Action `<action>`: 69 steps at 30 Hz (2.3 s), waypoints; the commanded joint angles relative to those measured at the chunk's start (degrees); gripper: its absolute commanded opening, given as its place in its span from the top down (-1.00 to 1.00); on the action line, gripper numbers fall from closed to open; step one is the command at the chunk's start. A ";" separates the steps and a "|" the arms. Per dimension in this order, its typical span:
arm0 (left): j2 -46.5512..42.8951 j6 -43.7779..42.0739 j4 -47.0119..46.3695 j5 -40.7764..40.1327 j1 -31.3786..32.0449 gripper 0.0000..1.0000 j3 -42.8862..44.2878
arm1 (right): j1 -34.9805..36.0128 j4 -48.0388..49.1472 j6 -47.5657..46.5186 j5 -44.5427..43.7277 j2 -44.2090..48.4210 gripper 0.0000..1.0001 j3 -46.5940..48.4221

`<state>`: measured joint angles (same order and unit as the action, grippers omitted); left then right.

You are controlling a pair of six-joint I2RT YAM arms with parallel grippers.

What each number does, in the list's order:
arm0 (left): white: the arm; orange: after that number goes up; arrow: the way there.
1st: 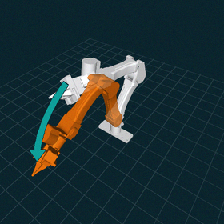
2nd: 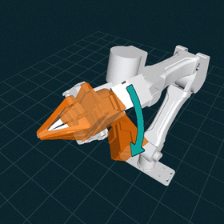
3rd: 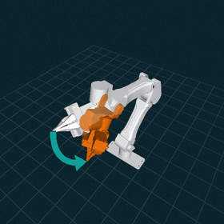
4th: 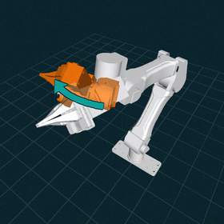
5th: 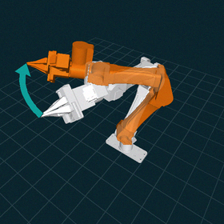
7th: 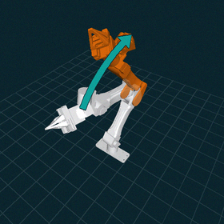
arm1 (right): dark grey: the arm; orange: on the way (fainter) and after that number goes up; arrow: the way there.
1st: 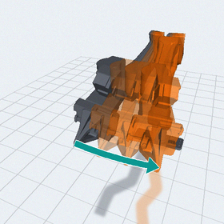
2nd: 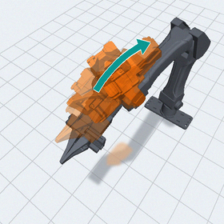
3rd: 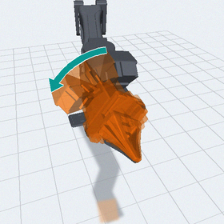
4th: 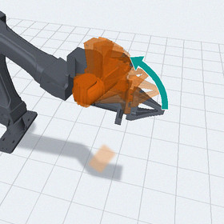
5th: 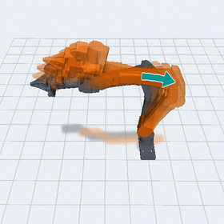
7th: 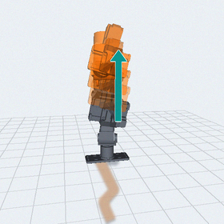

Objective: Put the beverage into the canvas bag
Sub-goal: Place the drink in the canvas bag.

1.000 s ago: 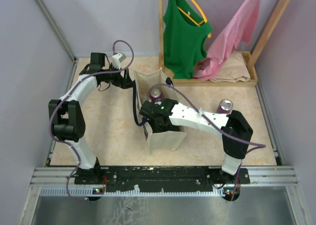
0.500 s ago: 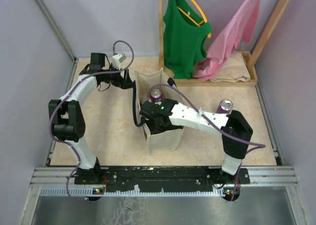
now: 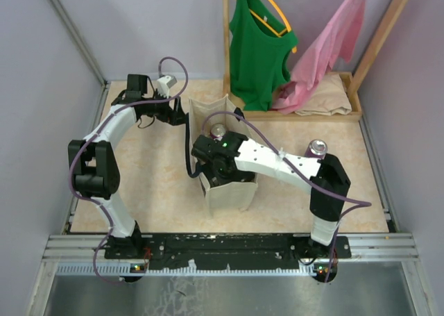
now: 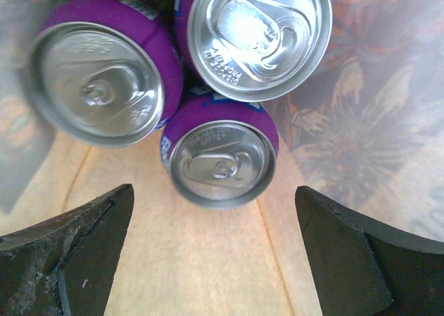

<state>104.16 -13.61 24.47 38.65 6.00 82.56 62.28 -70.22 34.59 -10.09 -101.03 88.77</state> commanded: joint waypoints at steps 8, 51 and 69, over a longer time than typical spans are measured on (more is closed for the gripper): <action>0.43 -0.92 0.23 1.77 -0.11 -0.78 1.85 | 1.18 -9.02 -2.12 -0.91 -1.28 -0.98 11.75; 1.10 -0.64 0.23 1.78 -0.11 -0.78 2.34 | 0.47 -14.98 -4.09 -9.47 -1.85 -0.98 22.95; 1.08 -0.04 -0.30 2.12 -0.09 -0.78 2.63 | -0.05 -13.24 -2.68 -22.84 -1.58 -0.98 31.85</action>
<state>104.90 -13.72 24.47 39.33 6.00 82.91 62.46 -85.45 30.72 -24.14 -104.90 113.60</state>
